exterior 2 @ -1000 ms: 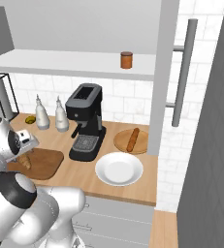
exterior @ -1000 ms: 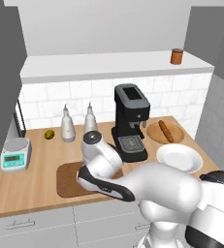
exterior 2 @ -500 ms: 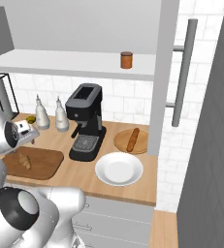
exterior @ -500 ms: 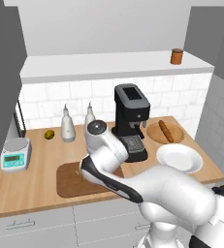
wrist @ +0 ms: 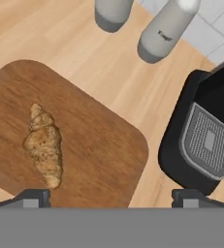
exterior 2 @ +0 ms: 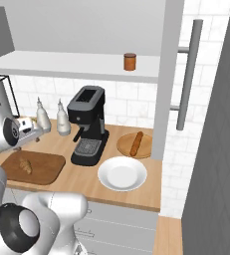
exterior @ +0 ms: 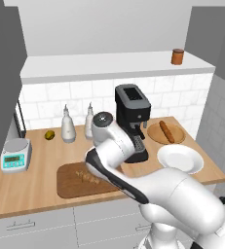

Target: From the different types of pastries on the counter, select a croissant and place it on the cutting board. Then retrieve a jar of jam from the cabinet and place it alongside the croissant on the cutting board.

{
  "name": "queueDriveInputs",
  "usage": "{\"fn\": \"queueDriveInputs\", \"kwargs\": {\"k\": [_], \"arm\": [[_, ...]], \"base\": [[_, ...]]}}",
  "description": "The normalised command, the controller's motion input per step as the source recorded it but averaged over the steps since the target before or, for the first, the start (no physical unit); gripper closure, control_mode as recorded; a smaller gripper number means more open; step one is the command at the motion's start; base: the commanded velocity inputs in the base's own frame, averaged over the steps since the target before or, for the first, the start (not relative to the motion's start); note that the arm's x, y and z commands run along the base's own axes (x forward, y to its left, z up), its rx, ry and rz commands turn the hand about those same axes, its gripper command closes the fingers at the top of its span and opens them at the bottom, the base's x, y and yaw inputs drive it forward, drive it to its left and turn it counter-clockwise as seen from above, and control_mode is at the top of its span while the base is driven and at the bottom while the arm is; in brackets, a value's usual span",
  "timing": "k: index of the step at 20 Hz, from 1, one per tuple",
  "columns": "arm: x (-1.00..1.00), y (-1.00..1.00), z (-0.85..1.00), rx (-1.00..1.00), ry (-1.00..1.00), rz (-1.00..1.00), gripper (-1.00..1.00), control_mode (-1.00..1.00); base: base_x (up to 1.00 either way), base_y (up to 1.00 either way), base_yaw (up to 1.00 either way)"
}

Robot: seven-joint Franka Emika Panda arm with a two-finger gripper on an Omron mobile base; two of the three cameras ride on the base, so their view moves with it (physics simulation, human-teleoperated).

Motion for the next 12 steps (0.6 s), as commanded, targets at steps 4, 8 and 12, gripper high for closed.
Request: {"fn": "queueDriveInputs", "kwargs": {"k": [4, 8, 12], "arm": [[0.0, -0.17, 0.29, 0.0, -0.03, -0.11, -1.0, -1.0], [0.0, -0.18, 0.26, 0.0, -0.01, -0.14, -1.0, -1.0], [0.0, -0.21, 0.21, 0.0, -0.02, -0.18, -1.0, -1.0]], "base": [[0.0, 0.0, 0.0], [0.0, 0.0, 0.0], [0.0, 0.0, 0.0]]}}
